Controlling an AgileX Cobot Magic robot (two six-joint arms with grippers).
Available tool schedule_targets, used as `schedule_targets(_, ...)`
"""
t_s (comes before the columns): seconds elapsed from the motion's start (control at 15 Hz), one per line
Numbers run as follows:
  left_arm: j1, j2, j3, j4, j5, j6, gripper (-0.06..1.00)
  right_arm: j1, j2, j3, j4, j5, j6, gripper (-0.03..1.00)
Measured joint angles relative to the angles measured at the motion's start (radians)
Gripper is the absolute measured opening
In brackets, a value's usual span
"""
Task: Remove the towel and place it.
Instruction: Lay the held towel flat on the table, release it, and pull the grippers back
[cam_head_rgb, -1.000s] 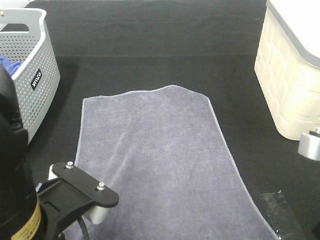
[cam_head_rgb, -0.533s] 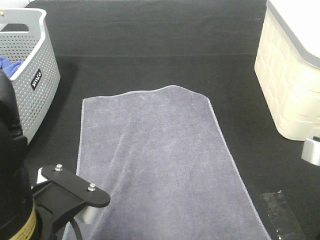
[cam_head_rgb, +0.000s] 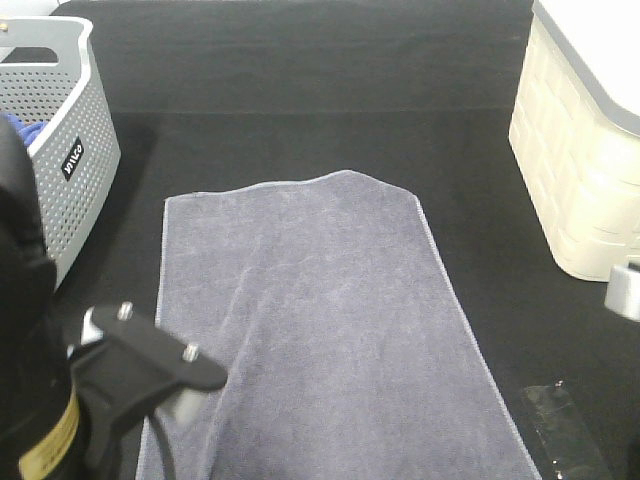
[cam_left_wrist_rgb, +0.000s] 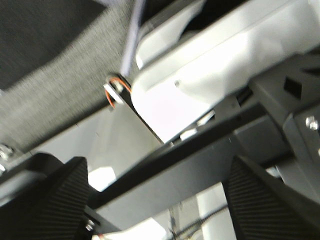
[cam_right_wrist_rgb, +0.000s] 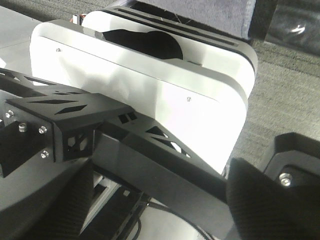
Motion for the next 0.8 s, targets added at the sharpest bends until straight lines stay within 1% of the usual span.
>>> schedule_targets(0.2, 0.007, 0.000, -0.036, 0.112, 0.000, -0.003, 0.73, 0.000, 0.000, -0.078, -0.045, -0.013, -0.011, 0.70)
schedule_targets(0.33, 0.095, 0.000, -0.042, 0.139, -0.017, 0.015, 0.73, 0.000, 0.006, -0.138, -0.099, -0.061, -0.032, 0.70)
schedule_targets(0.4, 0.140, 0.000, -0.042, 0.139, -0.048, 0.029, 0.73, 0.000, 0.019, -0.160, -0.115, -0.076, -0.035, 0.70)
schedule_targets(0.6, 0.261, 0.000, -0.049, 0.139, -0.170, 0.090, 0.73, 0.000, 0.081, -0.231, -0.122, -0.119, -0.043, 0.70)
schedule_targets(0.73, 0.322, 0.000, -0.084, 0.139, -0.234, 0.134, 0.73, 0.000, 0.133, -0.283, -0.122, -0.163, -0.045, 0.70)
schedule_targets(0.8, 0.350, 0.000, -0.103, 0.139, -0.282, 0.149, 0.73, 0.000, 0.159, -0.308, -0.122, -0.176, -0.058, 0.70)
